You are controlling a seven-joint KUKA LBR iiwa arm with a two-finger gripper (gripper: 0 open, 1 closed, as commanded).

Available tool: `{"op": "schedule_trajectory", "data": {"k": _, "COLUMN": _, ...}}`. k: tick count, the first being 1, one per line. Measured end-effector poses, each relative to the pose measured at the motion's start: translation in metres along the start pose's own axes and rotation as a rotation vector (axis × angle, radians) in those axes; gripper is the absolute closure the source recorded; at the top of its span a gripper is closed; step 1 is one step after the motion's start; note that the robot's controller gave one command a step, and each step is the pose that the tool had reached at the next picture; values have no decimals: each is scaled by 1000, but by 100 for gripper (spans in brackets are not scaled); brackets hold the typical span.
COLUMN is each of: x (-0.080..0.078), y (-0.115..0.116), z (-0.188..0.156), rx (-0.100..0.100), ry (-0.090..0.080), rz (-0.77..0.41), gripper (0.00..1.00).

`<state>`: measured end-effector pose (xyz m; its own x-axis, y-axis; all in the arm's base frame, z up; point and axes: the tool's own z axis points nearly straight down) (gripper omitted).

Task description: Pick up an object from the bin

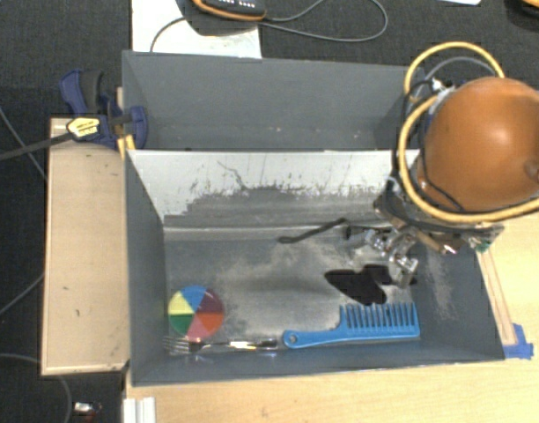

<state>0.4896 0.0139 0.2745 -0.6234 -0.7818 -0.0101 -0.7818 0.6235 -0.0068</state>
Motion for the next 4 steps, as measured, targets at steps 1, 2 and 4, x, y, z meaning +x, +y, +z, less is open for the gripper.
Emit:
{"op": "schedule_trajectory", "data": {"k": 1, "x": 3, "y": 1, "z": 73, "rx": 0, "ry": 0, "rz": -41, "gripper": 100}}
{"op": "schedule_trajectory", "data": {"k": 2, "x": -12, "y": 3, "z": 113, "rx": 5, "ry": -5, "rz": -46, "gripper": 100}}
{"op": "schedule_trajectory", "data": {"k": 4, "x": -25, "y": 5, "z": 200, "rx": 14, "ry": -10, "rz": -310, "gripper": 100}}
